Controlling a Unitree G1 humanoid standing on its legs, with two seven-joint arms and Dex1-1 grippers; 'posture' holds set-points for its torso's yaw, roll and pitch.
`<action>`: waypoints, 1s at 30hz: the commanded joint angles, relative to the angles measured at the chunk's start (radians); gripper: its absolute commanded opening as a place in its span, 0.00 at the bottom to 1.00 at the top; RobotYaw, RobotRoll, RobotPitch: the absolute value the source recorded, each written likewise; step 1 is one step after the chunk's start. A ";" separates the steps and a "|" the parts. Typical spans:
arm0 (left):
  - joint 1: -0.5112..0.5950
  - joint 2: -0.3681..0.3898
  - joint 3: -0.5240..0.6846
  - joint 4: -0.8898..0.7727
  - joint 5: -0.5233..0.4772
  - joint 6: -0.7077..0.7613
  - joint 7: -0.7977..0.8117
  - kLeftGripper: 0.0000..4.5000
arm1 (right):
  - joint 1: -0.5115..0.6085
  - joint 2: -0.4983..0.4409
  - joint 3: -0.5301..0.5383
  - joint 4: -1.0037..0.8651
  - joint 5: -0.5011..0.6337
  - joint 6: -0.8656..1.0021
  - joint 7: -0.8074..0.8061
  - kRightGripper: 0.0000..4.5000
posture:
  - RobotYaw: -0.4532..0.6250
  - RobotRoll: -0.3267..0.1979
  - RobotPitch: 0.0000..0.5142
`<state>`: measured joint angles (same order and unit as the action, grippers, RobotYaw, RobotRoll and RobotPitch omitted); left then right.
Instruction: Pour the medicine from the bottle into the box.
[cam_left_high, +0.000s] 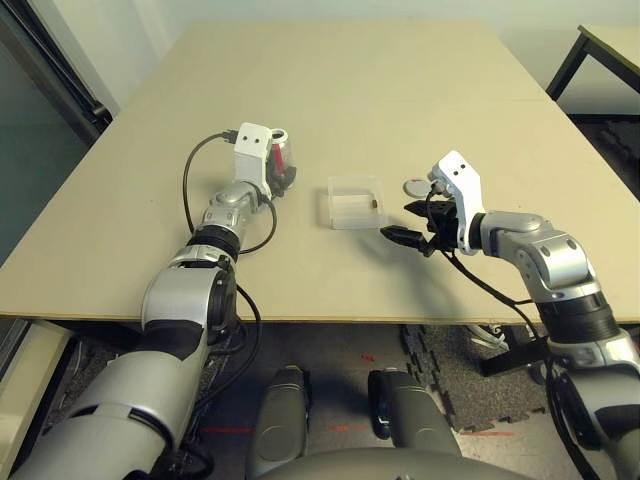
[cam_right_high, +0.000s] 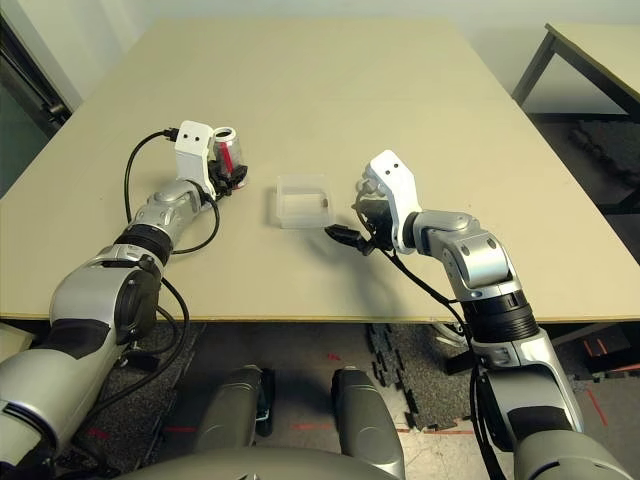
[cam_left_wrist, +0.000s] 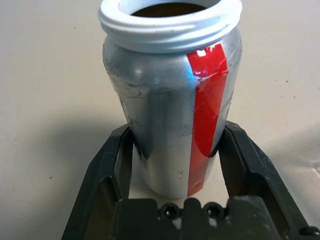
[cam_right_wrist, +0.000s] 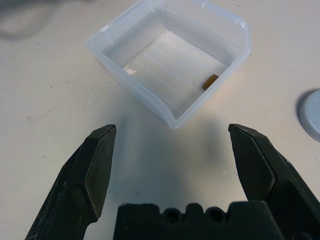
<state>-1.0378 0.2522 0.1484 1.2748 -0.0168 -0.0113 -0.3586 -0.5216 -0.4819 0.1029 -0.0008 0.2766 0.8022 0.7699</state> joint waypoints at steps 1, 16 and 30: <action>0.038 0.008 -0.019 0.014 0.022 0.002 -0.004 0.61 | 0.001 0.001 -0.010 0.009 0.013 -0.005 -0.002 1.00 | 0.47 0.62 0.19; 0.052 0.022 -0.021 -0.040 0.002 -0.134 -0.018 1.00 | -0.017 -0.010 -0.007 0.037 0.011 -0.030 0.015 1.00 | 0.50 0.62 0.18; 0.294 0.014 -0.014 -0.439 -0.095 0.049 -0.137 1.00 | 0.024 -0.086 -0.040 -0.015 0.044 -0.003 0.038 1.00 | 0.52 0.62 0.21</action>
<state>-0.7793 0.2703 0.1435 0.9172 -0.0870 -0.0144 -0.4756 -0.5129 -0.5516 0.0774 0.0038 0.3055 0.7878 0.8003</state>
